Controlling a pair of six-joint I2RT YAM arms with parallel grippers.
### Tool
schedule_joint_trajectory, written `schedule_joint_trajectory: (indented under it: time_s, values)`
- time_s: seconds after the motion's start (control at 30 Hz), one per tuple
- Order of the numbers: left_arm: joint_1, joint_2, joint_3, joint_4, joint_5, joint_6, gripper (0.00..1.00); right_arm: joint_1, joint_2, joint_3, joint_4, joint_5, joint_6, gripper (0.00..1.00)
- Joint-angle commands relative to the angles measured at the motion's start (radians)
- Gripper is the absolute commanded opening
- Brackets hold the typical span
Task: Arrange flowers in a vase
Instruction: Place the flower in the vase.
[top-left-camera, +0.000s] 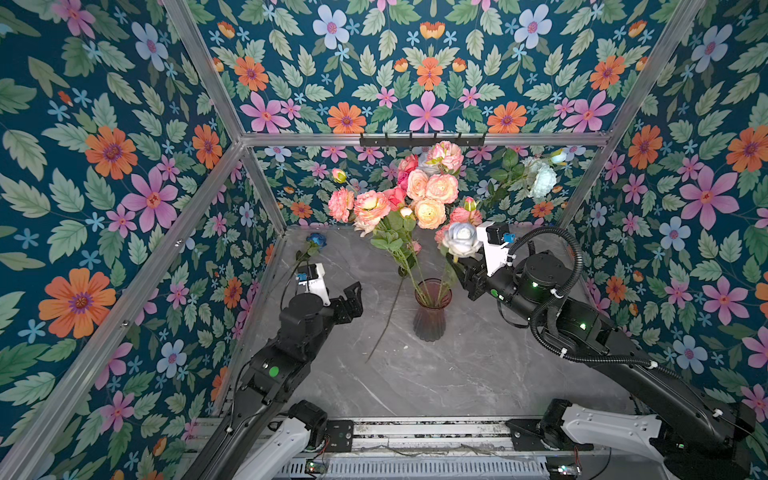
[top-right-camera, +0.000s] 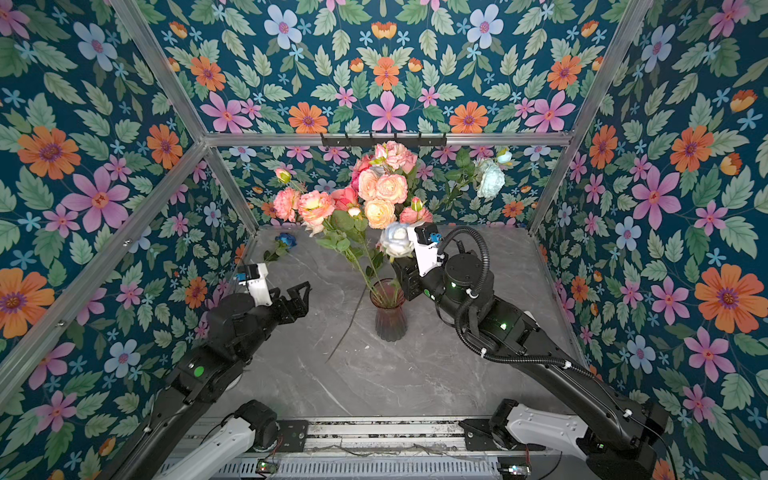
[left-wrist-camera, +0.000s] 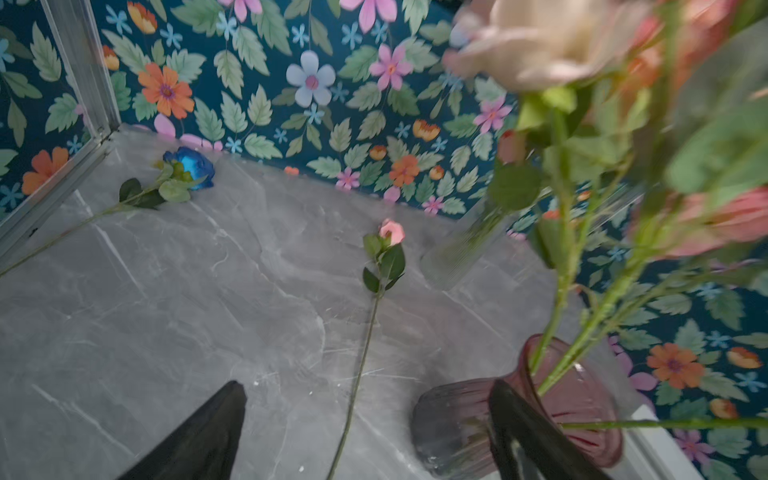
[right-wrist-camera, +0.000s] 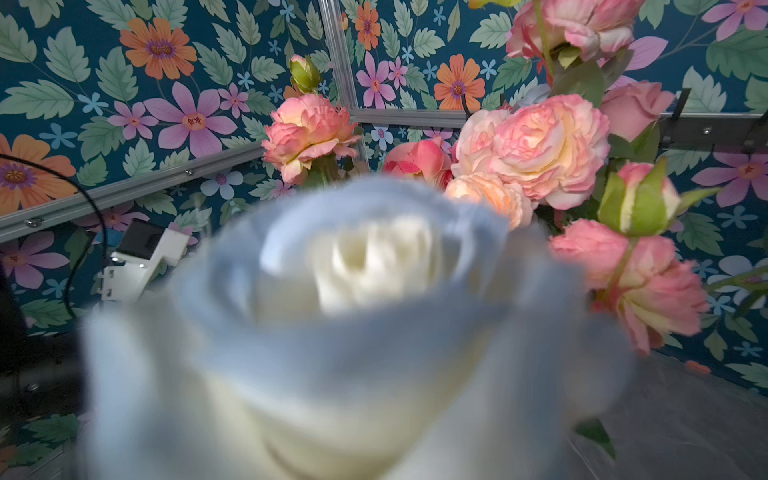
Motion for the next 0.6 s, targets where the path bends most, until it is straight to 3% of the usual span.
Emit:
schedule_joint_trajectory:
  time_s: [0.0, 0.17, 0.37, 0.57]
  values:
    - [0.008, 0.097, 0.020, -0.065, 0.026, 0.033, 0.92, 0.000, -0.019, 0.010, -0.038, 0.005, 0.044, 0.64]
    - [0.037, 0.207, 0.010, -0.035, 0.083, 0.059, 0.92, 0.000, -0.065, 0.008, -0.092, 0.020, 0.067, 0.80]
    - [0.046, 0.355, -0.026, 0.016, 0.140, 0.080, 0.90, 0.001, -0.198, -0.028, -0.119, 0.047, 0.100, 0.84]
    - [0.028, 0.608, -0.056, 0.072, 0.150, 0.061, 0.84, 0.001, -0.339, -0.069, -0.140, 0.090, 0.103, 0.85]
